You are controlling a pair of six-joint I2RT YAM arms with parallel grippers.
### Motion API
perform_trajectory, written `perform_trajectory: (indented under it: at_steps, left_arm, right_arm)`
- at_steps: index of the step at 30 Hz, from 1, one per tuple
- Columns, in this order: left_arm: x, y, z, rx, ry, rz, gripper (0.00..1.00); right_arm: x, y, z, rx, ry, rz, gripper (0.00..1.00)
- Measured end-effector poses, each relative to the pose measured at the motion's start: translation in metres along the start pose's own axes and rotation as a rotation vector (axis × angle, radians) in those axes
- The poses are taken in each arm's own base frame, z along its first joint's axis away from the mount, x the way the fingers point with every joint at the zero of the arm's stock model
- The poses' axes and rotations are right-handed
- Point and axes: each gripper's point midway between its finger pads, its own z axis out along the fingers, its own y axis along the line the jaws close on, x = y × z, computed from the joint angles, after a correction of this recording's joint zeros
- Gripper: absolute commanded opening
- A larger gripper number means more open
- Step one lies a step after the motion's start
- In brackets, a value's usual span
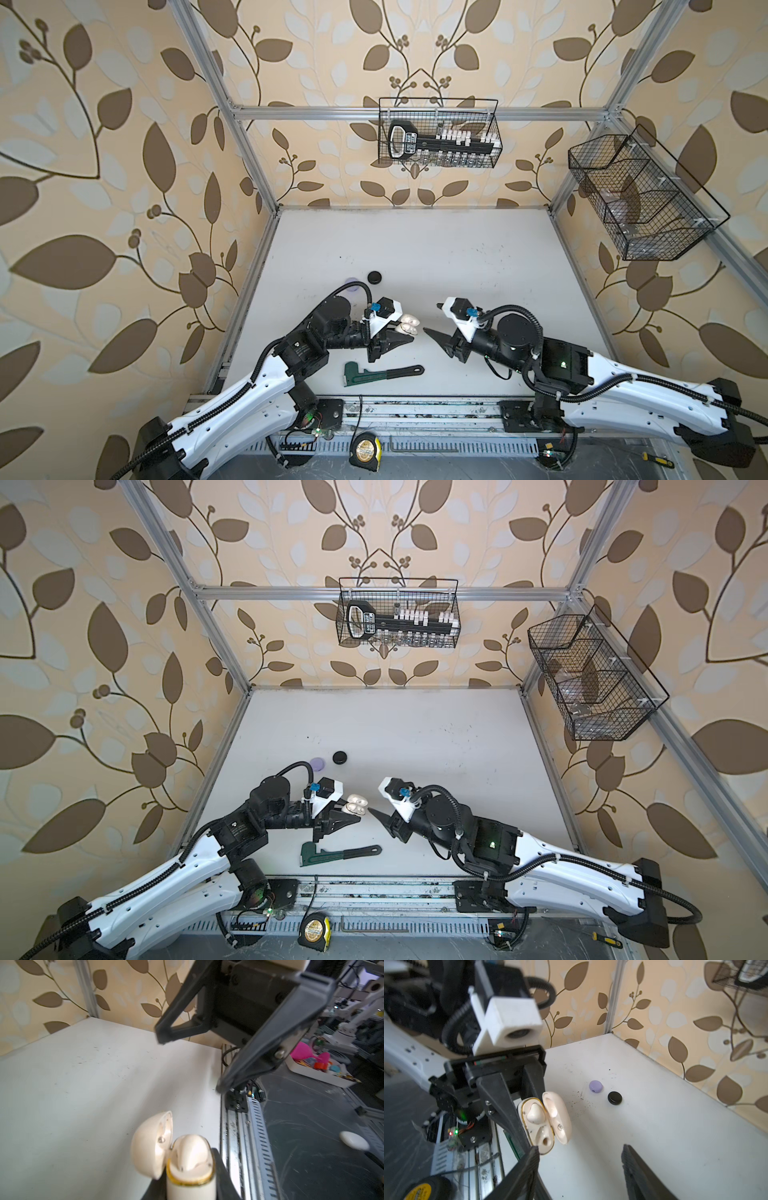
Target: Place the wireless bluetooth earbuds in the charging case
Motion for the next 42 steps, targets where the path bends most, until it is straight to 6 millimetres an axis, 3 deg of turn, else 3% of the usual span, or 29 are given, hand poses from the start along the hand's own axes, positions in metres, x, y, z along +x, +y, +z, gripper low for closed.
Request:
perform_trajectory:
  at_steps: [4, 6, 9, 11, 13, 15, 19, 23, 30, 33, 36, 42]
  left_arm:
    - [0.017, 0.027, -0.001, -0.101, -0.028, -0.024, 0.0]
    - [0.018, 0.035, -0.002, -0.136, -0.057, -0.014, 0.0]
    - [0.017, 0.036, -0.004, -0.148, -0.073, 0.001, 0.0]
    - [0.012, 0.036, -0.006, -0.155, -0.09, 0.02, 0.0]
    - [0.008, 0.035, -0.008, -0.159, -0.103, 0.036, 0.0]
    - [0.006, 0.035, -0.01, -0.166, -0.112, 0.047, 0.0]
    - [0.003, 0.033, -0.012, -0.167, -0.123, 0.06, 0.0]
    - [0.0, 0.032, -0.013, -0.167, -0.131, 0.069, 0.0]
    - [0.002, 0.032, -0.014, -0.167, -0.125, 0.066, 0.0]
    - [0.003, 0.031, -0.014, -0.168, -0.119, 0.066, 0.0]
    - [0.004, 0.031, -0.015, -0.168, -0.115, 0.067, 0.0]
    - [0.004, 0.029, -0.017, -0.168, -0.115, 0.077, 0.0]
  right_arm:
    - [0.03, -0.047, -0.011, 0.186, 0.057, 0.198, 0.65]
    - [0.064, -0.07, -0.006, 0.28, 0.147, 0.298, 0.6]
    - [0.139, -0.094, 0.002, 0.396, 0.345, 0.436, 0.53]
    - [0.193, -0.094, 0.0, 0.436, 0.496, 0.507, 0.4]
    - [0.226, -0.093, -0.007, 0.466, 0.598, 0.551, 0.25]
    - [0.245, -0.097, -0.013, 0.506, 0.658, 0.596, 0.13]
    - [0.262, -0.11, -0.018, 0.575, 0.7, 0.668, 0.1]
    - [0.274, -0.107, -0.017, 0.569, 0.741, 0.693, 0.09]
    - [0.269, -0.099, 0.006, 0.501, 0.717, 0.71, 0.13]
    - [0.265, -0.096, 0.016, 0.478, 0.719, 0.712, 0.19]
    - [0.261, -0.094, 0.025, 0.459, 0.72, 0.707, 0.37]
    - [0.258, -0.095, 0.035, 0.459, 0.74, 0.678, 0.39]
